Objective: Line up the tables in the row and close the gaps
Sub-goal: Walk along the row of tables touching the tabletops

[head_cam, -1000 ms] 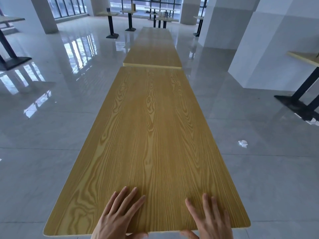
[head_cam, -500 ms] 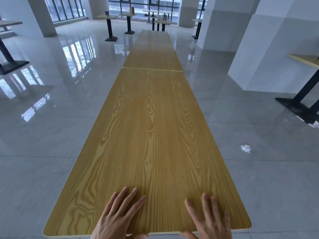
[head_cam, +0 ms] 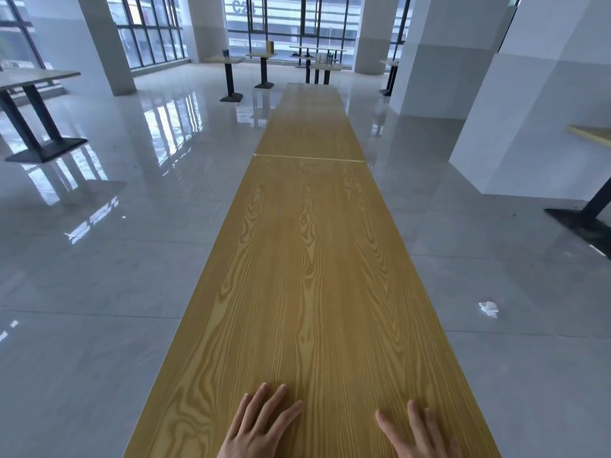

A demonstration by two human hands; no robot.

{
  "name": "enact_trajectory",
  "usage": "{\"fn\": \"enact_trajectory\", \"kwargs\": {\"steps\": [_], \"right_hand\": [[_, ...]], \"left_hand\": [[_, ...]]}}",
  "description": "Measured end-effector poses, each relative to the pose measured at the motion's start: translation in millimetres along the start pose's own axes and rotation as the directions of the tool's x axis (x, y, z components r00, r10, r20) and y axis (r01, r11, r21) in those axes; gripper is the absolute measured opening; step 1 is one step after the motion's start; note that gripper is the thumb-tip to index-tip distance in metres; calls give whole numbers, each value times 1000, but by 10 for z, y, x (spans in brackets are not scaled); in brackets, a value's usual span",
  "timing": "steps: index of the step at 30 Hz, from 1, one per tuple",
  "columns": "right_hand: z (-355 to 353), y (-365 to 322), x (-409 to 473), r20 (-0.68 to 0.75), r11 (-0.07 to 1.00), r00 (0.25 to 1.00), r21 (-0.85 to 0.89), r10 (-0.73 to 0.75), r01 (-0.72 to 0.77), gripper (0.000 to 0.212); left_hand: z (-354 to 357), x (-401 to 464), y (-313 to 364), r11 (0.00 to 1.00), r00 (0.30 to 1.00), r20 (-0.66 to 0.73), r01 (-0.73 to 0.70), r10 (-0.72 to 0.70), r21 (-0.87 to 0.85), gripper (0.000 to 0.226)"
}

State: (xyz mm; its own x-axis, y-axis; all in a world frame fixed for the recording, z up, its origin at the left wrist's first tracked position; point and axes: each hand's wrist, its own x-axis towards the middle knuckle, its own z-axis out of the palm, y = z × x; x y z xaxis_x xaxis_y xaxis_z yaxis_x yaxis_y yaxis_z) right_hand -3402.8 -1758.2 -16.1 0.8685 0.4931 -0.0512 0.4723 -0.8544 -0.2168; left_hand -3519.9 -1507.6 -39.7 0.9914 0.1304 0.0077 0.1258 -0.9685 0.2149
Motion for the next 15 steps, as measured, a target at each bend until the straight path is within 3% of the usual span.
{"fn": "enact_trajectory", "kwargs": {"steps": [1, 2, 3, 4, 5, 8, 9, 12, 15], "right_hand": [[-153, -87, 48, 56, 980, 998, 190, 40, -50, 93], [-368, -187, 122, 274, 960, 956, 220, 110, -174, 111], [-502, -247, 197, 381, 965, 895, 25, 232, -261, 97], [-537, -216, 215, 513, 966, 819, -118, 257, -230, 139], [-602, -167, 195, 596, 974, 771, -157, 224, -162, 152], [-644, -19, 166, 608, 979, 767, -145, 205, -147, 167], [-688, -1, 160, 621, 976, 754, -148, 216, -158, 159], [-752, 137, 209, 552, 968, 795, -147, 252, -205, 103], [-738, 383, 271, 442, 975, 870, -139, 219, -176, 94]], "left_hand": [[-22, 10, 26, 1000, 1000, 14, 9, -9, -3, 73], [-50, 20, 57, 1000, 1000, 26, 16, -16, 0, 66], [-76, 30, 79, 1000, 998, 51, 28, -27, -8, 59], [-99, 40, 102, 999, 996, 84, 46, -44, -22, 56], [-116, 52, 133, 998, 993, 104, 61, -58, -33, 57], [-87, 88, 203, 998, 992, 110, 60, -55, -34, 73], [-66, 104, 214, 997, 991, 123, 62, -58, -35, 82], [-45, 218, 287, 999, 989, 143, 41, -36, -32, 94], [-54, 371, 460, 1000, 982, 186, 0, 2, -13, 89]]}}
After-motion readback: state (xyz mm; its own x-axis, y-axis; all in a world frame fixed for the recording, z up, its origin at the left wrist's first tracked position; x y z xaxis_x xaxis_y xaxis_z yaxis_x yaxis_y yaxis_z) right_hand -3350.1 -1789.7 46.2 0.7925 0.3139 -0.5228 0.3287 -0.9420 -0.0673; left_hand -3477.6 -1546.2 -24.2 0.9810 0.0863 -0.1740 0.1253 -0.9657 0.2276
